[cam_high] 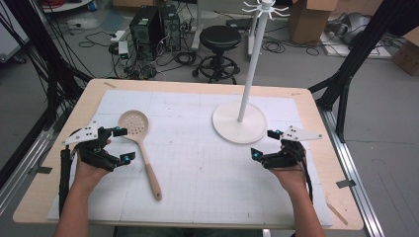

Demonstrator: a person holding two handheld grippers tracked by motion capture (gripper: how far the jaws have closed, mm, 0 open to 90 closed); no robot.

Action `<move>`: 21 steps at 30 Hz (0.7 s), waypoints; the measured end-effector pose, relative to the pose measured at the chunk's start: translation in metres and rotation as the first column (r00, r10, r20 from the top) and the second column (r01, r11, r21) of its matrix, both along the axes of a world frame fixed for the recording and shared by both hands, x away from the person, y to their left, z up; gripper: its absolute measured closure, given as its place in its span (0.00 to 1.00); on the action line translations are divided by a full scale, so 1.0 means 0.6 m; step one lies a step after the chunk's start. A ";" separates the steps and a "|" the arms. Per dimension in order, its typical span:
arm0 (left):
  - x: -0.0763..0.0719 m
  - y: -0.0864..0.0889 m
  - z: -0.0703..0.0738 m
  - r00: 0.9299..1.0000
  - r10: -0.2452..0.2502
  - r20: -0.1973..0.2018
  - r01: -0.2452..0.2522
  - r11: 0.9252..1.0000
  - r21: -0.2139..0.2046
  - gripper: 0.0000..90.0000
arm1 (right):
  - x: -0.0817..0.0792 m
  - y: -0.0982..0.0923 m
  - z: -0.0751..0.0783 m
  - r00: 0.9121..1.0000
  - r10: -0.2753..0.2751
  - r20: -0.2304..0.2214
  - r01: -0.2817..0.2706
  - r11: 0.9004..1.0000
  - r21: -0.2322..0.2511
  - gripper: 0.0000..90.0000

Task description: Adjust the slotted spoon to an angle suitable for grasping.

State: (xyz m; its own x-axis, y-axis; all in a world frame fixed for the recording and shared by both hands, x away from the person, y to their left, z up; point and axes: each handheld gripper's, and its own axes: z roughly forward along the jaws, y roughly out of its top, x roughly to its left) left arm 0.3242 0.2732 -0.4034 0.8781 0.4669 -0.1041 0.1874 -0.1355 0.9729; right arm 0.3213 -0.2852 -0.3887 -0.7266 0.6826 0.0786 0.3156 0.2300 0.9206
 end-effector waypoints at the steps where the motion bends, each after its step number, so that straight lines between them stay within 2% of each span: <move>1: 0.000 -0.001 0.000 1.000 0.003 -0.002 -0.003 1.000 0.002 0.02 | 0.000 0.000 0.000 1.000 -0.001 0.001 0.001 1.000 -0.001 0.02; 15: 0.001 -0.003 -0.002 0.999 0.029 -0.018 -0.029 0.999 0.021 0.02 | 0.001 0.000 -0.002 1.000 0.002 -0.003 -0.002 1.000 -0.003 0.02; 21: 0.005 -0.003 -0.008 0.997 0.062 -0.051 -0.057 0.994 0.094 0.02 | 0.002 0.000 -0.003 1.000 0.001 -0.001 -0.001 1.000 -0.007 0.02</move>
State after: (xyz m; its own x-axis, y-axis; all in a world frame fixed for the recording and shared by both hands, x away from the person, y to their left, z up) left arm 0.3271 0.2711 -0.4080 0.8427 0.5282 -0.1041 0.2491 -0.2111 0.9452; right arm 0.3225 -0.2851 -0.3906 -0.7271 0.6825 0.0748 0.3166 0.2367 0.9186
